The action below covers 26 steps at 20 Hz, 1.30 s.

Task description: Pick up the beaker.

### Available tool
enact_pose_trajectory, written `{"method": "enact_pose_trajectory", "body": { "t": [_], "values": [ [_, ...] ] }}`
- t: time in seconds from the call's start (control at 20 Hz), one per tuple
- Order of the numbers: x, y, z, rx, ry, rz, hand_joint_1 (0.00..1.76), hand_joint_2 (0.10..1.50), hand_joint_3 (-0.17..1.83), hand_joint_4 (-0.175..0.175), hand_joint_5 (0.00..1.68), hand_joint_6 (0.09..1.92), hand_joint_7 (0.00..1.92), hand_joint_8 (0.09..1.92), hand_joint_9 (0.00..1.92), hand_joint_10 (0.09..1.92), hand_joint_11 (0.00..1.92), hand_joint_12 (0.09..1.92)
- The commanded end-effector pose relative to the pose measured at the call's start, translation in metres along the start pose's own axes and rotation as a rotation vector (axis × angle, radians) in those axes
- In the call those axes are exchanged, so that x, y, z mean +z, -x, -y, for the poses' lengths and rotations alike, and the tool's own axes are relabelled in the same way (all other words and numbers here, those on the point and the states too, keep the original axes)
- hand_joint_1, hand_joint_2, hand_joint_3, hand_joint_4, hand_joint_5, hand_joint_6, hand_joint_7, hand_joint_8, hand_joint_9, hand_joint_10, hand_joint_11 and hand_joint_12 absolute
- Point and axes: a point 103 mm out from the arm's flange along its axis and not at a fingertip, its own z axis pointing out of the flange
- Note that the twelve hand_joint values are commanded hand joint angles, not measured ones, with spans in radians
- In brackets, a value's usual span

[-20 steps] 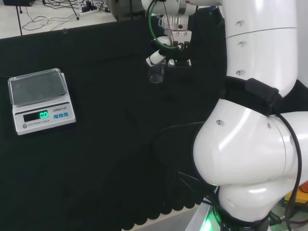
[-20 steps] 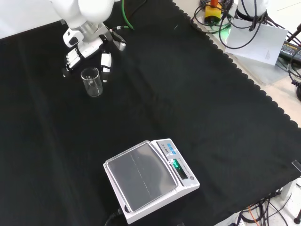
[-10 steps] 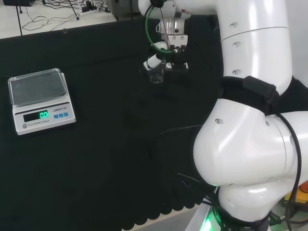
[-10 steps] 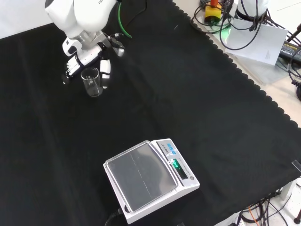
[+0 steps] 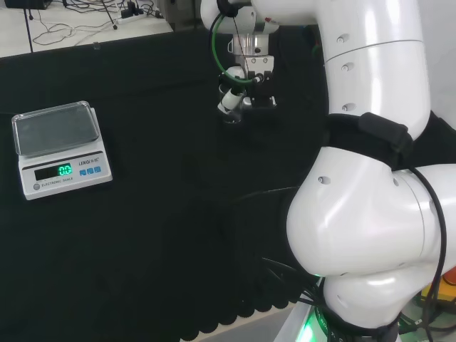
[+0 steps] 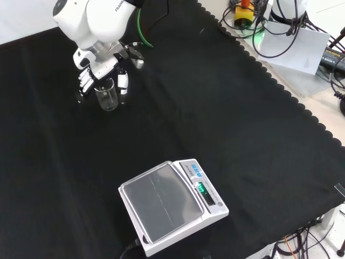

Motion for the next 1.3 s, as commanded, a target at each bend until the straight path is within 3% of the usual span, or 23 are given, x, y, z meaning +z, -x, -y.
{"method": "enact_pose_trajectory", "body": {
  "t": [0.05, 0.15, 0.25, 0.3, 0.4, 0.5, 0.8, 1.3],
  "values": [
    [0.001, -0.004, 0.001, 0.015, 0.060, 0.041, 1.09, 0.59, 0.62, 0.037, 0.38, 0.60, 0.29, 0.83, 0.56, 0.78, 0.53, 1.34],
    [0.001, -0.006, 0.002, 0.020, 0.093, 0.052, 1.16, 0.58, 0.74, 0.023, 0.42, 1.10, 0.40, 0.93, 0.73, 0.77, 0.74, 1.25],
    [0.001, -0.006, 0.002, 0.025, 0.114, 0.048, 1.20, 0.58, 0.82, -0.011, 0.51, 1.33, 0.47, 1.03, 0.83, 0.79, 0.92, 1.14],
    [0.000, -0.004, 0.003, 0.025, 0.128, 0.038, 1.22, 0.59, 0.84, -0.037, 0.56, 1.38, 0.50, 1.10, 0.86, 0.83, 1.00, 1.08],
    [0.000, -0.003, 0.002, 0.028, 0.141, 0.030, 1.17, 0.77, 0.71, -0.130, 0.77, 1.34, 0.54, 1.26, 0.88, 0.97, 1.12, 0.98],
    [0.000, -0.002, 0.002, 0.030, 0.149, 0.027, 1.14, 0.85, 0.64, -0.165, 0.85, 1.31, 0.57, 1.36, 0.88, 1.08, 1.15, 0.91],
    [-0.012, 0.000, 0.005, 0.028, 0.171, 0.027, 1.13, 0.87, 0.63, -0.175, 0.87, 1.32, 0.61, 1.45, 0.89, 1.19, 1.14, 0.88],
    [-0.083, -0.013, 0.033, -0.024, 0.252, 0.062, 1.13, 0.85, 0.67, -0.175, 0.88, 1.32, 0.63, 1.48, 0.90, 1.22, 1.13, 0.89]
  ]
}}
